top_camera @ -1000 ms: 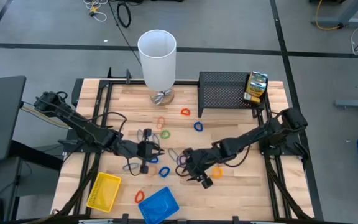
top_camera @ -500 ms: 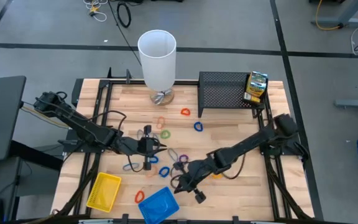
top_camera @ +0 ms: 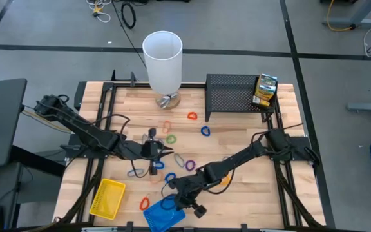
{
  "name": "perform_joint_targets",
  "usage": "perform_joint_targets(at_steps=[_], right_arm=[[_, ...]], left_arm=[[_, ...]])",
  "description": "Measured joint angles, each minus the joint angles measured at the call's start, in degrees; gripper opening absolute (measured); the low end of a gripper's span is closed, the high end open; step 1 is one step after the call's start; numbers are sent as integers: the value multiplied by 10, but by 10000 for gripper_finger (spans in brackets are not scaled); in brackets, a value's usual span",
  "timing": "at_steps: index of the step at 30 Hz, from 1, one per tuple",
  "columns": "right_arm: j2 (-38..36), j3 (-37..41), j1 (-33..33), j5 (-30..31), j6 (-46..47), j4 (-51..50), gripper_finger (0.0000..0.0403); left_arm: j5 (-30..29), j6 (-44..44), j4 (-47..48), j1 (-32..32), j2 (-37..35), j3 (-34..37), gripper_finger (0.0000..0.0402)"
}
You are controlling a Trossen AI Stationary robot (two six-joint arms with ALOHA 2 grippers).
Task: Pick & Place Office Desk Supplies
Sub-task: Adjust the blue bin
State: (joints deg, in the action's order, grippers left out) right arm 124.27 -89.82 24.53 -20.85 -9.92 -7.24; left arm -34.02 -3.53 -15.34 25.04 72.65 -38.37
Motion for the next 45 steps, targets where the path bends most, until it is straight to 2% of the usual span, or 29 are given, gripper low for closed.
perform_joint_targets(at_steps=[5,21,23,32,40,45], right_arm=[[16,-21,0,-19,0,-24,1],[28,-31,0,-22,2,-44,0],[29,-31,-1,-18,2,-70,0],[29,-59,12,77,14,-214,0],[29,-122,27,198,52,-394,0],[29,-154,28,221,51,-416,0]], left_arm=[[-10,-2,-1,0,-16,0,53],[-9,-9,1,1,-36,0,53],[-9,-9,-3,1,-36,0,53],[-9,-8,-3,1,-36,0,53],[-9,-8,-3,2,-36,0,53],[-9,-10,-3,5,-36,0,53]])
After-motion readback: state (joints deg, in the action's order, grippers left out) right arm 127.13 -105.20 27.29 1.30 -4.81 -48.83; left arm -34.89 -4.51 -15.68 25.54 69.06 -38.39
